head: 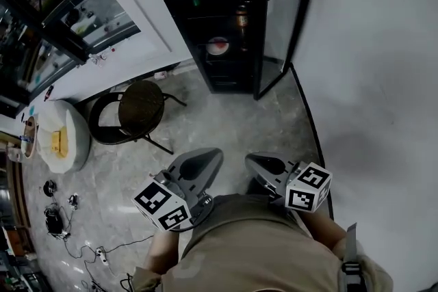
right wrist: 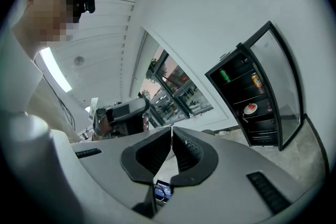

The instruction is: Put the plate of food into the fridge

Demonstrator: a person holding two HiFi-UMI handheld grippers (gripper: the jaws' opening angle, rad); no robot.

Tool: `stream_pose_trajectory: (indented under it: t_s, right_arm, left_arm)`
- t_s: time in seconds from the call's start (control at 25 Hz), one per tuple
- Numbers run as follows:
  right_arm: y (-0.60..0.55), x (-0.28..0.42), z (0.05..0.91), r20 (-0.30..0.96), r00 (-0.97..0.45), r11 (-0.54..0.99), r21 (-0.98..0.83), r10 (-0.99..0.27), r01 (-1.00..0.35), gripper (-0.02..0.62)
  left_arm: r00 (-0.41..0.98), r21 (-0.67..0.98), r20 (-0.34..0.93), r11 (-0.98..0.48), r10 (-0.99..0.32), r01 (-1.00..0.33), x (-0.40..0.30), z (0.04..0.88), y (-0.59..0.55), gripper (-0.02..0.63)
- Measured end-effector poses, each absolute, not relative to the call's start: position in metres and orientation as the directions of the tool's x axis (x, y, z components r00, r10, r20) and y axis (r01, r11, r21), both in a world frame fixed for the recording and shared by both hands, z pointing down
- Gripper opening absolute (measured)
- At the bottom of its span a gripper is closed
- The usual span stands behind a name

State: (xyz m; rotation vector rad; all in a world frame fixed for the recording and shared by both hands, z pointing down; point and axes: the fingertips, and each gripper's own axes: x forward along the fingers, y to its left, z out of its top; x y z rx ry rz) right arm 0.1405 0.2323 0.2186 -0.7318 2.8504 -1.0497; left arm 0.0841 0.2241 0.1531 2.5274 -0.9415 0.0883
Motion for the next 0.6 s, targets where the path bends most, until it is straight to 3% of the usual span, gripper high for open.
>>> stream_pose_trajectory:
  t_s: [0.6]
  right_arm:
    - [0.219, 0.185, 0.234, 0.136, -0.892, 0.653, -0.635, -0.432, -0.413, 0.023]
  left_arm:
    - [0.770, 0.227, 0.249, -0.737, -0.588, -0.636, 0.128, 0.151, 0.212, 0.009]
